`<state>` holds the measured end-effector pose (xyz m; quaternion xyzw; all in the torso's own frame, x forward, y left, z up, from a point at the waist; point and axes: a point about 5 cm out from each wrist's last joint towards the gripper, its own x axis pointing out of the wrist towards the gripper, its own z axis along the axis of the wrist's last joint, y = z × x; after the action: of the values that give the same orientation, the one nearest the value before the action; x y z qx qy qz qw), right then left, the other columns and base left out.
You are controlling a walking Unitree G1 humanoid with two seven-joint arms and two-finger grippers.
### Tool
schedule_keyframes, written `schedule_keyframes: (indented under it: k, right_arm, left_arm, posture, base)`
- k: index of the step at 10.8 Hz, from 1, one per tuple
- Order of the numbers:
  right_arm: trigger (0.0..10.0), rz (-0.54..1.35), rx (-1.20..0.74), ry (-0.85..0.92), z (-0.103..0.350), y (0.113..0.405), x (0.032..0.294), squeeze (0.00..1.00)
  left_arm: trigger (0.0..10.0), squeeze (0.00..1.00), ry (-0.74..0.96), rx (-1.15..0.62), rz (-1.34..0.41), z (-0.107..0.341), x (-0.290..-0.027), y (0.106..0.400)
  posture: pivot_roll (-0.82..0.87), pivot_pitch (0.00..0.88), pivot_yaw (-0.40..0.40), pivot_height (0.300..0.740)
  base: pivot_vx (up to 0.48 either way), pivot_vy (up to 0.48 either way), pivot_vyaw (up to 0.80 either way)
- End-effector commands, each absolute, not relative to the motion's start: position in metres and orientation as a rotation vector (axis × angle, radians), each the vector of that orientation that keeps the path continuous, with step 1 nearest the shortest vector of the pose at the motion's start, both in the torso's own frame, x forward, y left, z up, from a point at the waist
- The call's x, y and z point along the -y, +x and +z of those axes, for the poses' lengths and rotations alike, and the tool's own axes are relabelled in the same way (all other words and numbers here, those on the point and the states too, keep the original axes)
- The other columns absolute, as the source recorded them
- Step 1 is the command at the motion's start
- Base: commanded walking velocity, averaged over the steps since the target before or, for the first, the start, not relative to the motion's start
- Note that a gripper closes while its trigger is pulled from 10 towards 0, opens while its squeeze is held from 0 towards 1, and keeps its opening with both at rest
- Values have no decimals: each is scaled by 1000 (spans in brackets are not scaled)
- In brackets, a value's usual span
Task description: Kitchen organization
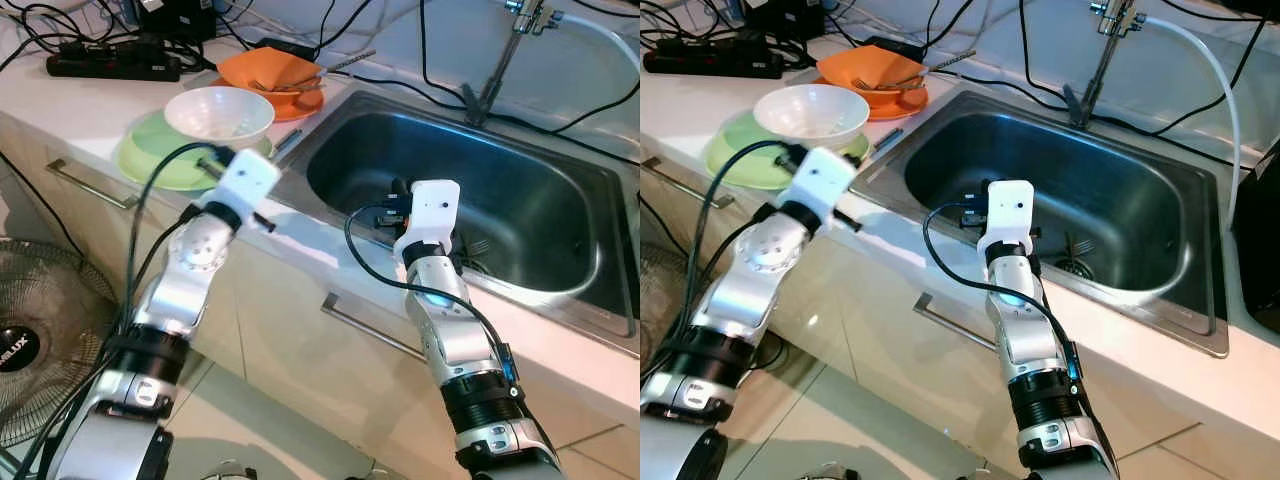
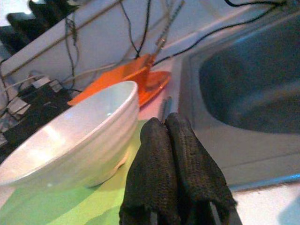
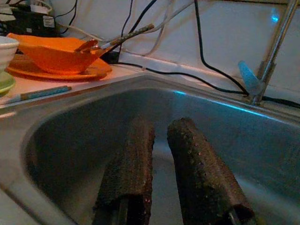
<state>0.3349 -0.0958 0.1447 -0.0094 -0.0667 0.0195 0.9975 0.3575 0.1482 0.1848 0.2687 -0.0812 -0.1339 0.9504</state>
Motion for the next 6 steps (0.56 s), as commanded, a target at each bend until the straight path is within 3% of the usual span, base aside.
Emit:
schedule_keyframes:
  k: [1,3,4,6]
  right_arm:
    - [10000,27,120,-22,140,333,99,0]
    - [10000,27,119,-22,139,333,99,0]
    - [10000,27,118,-22,139,333,99,0]
    - [10000,31,115,-19,138,333,98,0]
  left_arm:
    - [10000,0,523,208,-222,197,-153,357]
    - [10000,0,472,253,-103,226,-174,364]
    - [10000,1000,492,261,-88,236,-180,367]
    - [10000,1000,624,238,-112,244,-197,370]
  posture:
    - [-48,0,-70,740]
    - [-47,0,-70,740]
    - [-47,0,-70,740]
    - [-38,0,-68,740]
  base:
    - [0,0,0]
    - [0,0,0]
    - [0,0,0]
    - [0,0,0]
